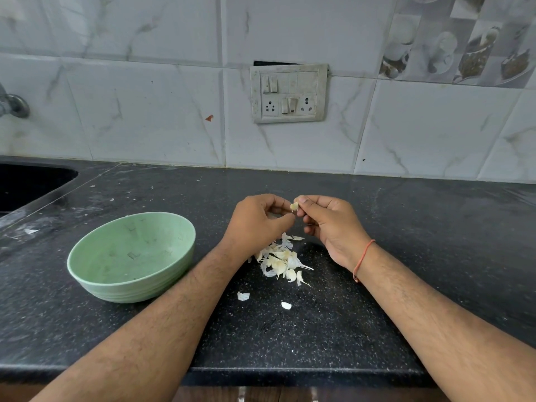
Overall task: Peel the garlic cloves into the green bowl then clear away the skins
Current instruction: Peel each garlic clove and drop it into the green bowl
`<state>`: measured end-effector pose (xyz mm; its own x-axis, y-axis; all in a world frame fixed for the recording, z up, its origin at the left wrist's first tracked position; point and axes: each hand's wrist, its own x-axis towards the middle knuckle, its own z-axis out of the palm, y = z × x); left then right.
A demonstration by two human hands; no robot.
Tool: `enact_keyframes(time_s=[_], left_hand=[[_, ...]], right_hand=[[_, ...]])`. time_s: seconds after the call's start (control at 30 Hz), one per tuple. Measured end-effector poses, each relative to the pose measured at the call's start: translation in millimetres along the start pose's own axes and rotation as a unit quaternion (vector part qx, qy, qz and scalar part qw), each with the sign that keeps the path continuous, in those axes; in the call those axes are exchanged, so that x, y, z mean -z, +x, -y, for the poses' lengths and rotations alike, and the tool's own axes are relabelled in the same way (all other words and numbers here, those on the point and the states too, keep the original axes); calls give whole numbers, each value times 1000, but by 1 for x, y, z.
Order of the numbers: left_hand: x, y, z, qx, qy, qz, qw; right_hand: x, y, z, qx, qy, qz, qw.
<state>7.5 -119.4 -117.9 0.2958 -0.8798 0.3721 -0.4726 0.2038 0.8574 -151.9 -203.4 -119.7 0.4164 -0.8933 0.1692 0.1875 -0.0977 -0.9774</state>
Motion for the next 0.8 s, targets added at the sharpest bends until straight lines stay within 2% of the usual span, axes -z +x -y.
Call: enact_keyframes(time_s=[0.17,0.4,0.57,0.8], left_hand=[[1,-1,-4,-15,-27,-18,999],[1,-2,-3,6,-54,-33,998],[-1,-1,-2,3,-51,-29,998],[-2,-1,1,-54,-51,-26,997]], right_hand=[[2,1,0,20,-36,-37,998],[0,0,-2,49,-86,-36,995],[-4,0,-2,18,-12,-16,1000],[-7,-4,6,-33,109,0,993]])
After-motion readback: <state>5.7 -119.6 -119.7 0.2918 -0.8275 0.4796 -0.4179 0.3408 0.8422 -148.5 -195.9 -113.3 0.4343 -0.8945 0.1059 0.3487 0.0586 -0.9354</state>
